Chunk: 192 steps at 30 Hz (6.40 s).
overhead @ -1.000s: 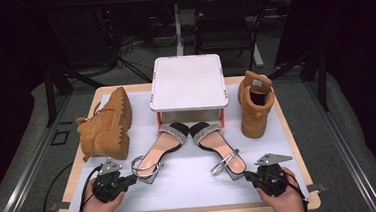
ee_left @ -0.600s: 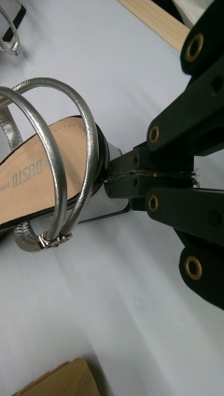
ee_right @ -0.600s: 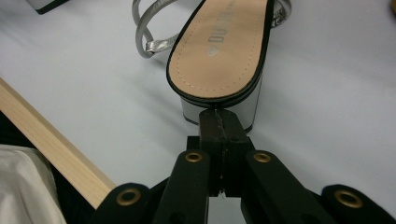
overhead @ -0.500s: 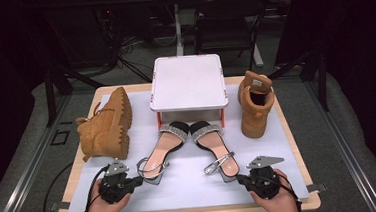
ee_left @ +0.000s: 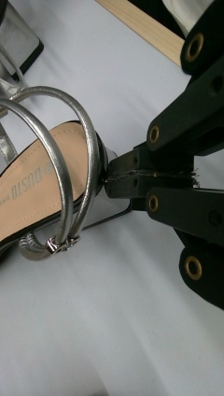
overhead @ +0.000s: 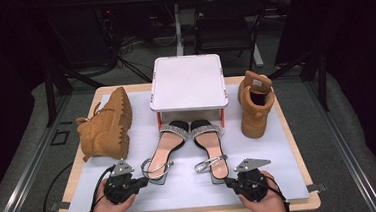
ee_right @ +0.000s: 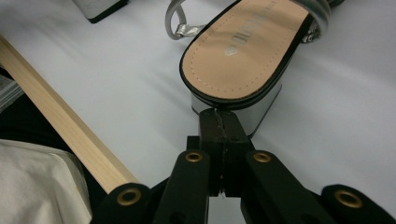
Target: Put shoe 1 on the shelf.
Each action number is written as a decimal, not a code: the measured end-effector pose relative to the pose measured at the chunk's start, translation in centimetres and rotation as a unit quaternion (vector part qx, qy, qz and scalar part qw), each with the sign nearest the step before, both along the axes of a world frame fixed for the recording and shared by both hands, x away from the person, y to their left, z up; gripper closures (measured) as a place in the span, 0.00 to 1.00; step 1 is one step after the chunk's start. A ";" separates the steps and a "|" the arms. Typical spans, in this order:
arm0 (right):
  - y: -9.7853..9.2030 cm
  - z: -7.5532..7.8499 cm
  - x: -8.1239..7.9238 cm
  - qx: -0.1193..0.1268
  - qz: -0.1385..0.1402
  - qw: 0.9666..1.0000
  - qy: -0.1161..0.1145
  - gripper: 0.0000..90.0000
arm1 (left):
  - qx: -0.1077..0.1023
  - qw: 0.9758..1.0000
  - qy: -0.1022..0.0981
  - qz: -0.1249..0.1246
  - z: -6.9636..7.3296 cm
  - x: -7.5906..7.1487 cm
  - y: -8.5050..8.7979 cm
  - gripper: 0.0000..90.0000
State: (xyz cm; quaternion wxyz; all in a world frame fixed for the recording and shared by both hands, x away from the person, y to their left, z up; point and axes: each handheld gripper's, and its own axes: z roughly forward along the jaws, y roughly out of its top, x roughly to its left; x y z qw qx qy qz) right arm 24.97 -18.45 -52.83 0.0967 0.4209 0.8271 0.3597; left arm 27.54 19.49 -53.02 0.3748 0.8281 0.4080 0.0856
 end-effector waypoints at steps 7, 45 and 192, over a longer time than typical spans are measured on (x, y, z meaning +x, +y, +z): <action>1.0 -0.1 -0.2 0.002 -0.002 1.000 -0.008 1.00 | 0.000 1.000 -0.001 0.000 0.0 0.0 -0.8 1.00; 2.2 1.4 3.8 0.030 -0.037 0.998 -0.048 1.00 | -0.039 0.999 -0.018 0.012 1.0 3.9 -4.1 1.00; 5.3 -0.2 15.8 0.059 -0.140 0.987 -0.046 1.00 | -0.070 0.992 -0.026 0.102 -0.4 14.4 -9.0 1.00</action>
